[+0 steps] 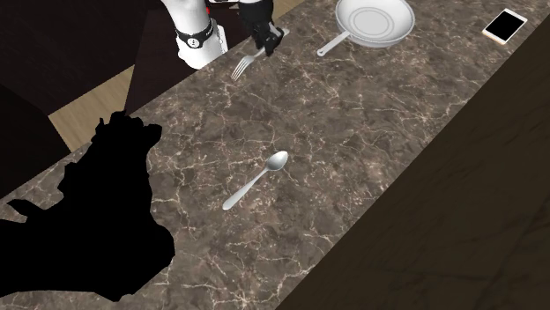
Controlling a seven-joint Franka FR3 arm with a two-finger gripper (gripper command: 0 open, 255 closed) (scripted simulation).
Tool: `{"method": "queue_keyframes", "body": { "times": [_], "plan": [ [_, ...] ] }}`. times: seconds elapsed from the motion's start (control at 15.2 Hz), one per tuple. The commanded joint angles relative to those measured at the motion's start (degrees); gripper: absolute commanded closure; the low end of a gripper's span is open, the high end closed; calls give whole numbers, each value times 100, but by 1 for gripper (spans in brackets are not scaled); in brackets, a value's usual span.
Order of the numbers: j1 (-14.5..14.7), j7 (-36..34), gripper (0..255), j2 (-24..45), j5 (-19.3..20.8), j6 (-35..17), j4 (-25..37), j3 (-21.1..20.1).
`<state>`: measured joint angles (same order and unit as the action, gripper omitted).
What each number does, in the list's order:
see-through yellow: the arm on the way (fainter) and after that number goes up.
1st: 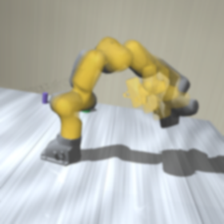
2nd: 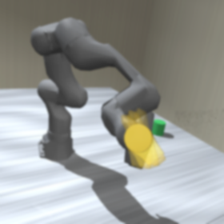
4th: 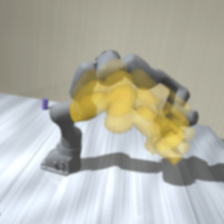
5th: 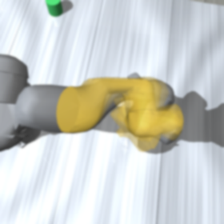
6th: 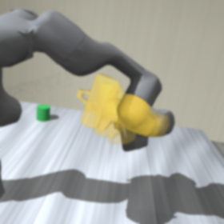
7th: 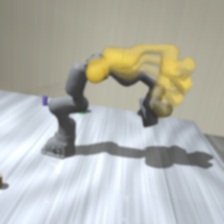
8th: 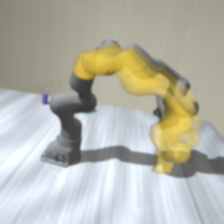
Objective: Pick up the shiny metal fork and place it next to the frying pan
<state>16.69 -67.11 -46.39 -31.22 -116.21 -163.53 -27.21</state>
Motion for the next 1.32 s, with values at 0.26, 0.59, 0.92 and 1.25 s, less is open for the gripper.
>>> {"method": "queue_keyframes", "body": {
  "times": [0.26,0.59,0.92,1.25],
  "plan": [
    [61,110,255,332,-245,-627,-304,-206],
    [85,202,255,663,-424,-1111,-467,-357],
    [86,201,255,663,-424,-1111,-467,-357],
    [85,202,0,662,-423,-1110,-467,-357]
  ]
}}
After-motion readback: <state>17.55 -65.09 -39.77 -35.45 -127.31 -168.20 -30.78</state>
